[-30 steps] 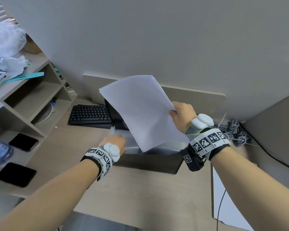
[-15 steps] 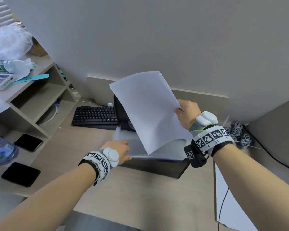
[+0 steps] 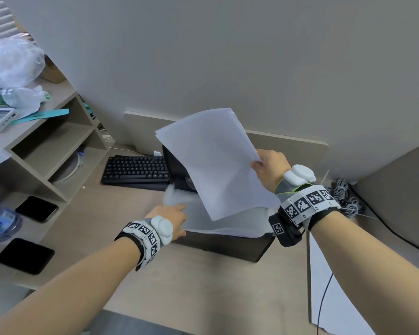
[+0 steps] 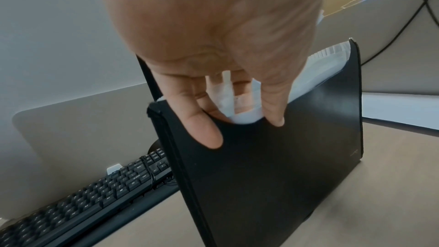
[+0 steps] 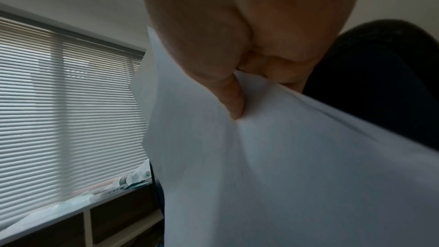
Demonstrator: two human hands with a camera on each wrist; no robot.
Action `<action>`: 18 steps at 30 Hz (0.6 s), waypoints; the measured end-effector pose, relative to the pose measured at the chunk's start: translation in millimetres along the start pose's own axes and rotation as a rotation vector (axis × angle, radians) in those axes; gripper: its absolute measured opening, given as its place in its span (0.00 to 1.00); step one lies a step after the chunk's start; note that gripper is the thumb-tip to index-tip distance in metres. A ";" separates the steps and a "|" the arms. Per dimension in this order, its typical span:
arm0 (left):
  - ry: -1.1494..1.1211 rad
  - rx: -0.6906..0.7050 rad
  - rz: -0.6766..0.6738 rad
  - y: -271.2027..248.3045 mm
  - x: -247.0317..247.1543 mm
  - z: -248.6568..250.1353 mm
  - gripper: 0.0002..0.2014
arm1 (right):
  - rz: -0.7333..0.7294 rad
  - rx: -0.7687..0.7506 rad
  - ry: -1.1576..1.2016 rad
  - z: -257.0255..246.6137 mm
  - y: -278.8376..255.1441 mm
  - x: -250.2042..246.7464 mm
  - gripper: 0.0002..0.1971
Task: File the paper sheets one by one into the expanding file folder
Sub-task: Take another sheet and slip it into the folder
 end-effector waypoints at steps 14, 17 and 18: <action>-0.222 -0.139 0.182 19.4 9.4 -22.3 0.17 | -0.353 -0.236 -0.503 -23.0 -20.1 38.1 0.09; -0.296 -0.177 0.228 19.3 11.7 -28.6 0.16 | -0.404 -0.252 -0.553 -24.7 -20.2 45.9 0.10; -0.318 -0.184 0.251 19.0 11.0 -29.3 0.15 | -0.416 -0.256 -0.566 -23.9 -20.3 48.5 0.10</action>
Point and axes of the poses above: each hand's wrist, its own y-axis towards the middle knuckle, its own x-axis out of the palm, z = x × y, the point moved 10 cm from there along y, towards the middle knuckle, and after that the axes turned 11 degrees about z, right-handed, at the moved point
